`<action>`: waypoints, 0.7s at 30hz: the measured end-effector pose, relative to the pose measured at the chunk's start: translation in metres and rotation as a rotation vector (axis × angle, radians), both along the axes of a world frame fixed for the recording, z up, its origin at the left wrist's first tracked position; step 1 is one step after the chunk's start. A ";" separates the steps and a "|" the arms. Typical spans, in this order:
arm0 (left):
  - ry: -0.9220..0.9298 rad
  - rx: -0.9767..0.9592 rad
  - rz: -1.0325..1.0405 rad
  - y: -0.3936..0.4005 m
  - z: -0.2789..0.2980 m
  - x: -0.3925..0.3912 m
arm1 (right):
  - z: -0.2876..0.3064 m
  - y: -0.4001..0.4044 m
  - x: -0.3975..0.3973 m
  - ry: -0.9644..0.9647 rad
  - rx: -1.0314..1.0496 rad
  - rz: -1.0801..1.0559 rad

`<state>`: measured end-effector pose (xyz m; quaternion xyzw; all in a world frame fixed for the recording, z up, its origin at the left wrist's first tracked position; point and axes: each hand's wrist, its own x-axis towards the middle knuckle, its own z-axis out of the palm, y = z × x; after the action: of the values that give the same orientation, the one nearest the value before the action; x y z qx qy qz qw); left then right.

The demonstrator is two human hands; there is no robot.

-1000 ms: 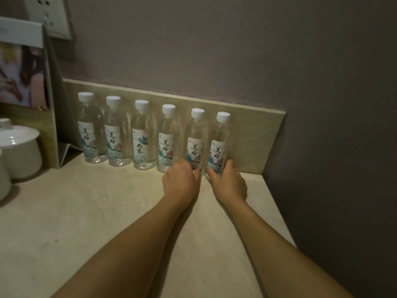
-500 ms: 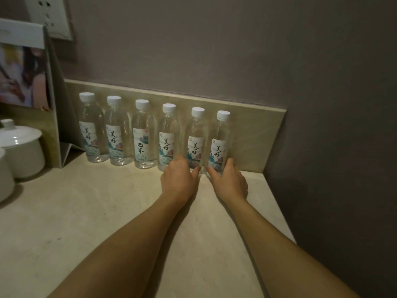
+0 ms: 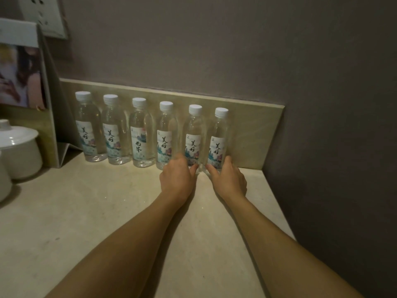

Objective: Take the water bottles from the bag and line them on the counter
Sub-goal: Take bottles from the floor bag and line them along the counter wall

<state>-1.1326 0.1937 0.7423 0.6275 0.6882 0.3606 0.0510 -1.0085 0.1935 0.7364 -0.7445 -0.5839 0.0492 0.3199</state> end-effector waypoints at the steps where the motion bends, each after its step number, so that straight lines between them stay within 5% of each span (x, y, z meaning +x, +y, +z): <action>1: 0.002 0.001 -0.001 0.000 0.000 0.000 | 0.000 0.000 0.000 0.002 0.000 0.001; 21: -0.006 0.004 -0.011 0.003 -0.003 -0.001 | -0.002 0.001 0.002 0.016 -0.003 0.016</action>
<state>-1.1337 0.1969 0.7397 0.6302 0.6839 0.3637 0.0537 -1.0067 0.1947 0.7349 -0.7398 -0.5873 0.0589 0.3230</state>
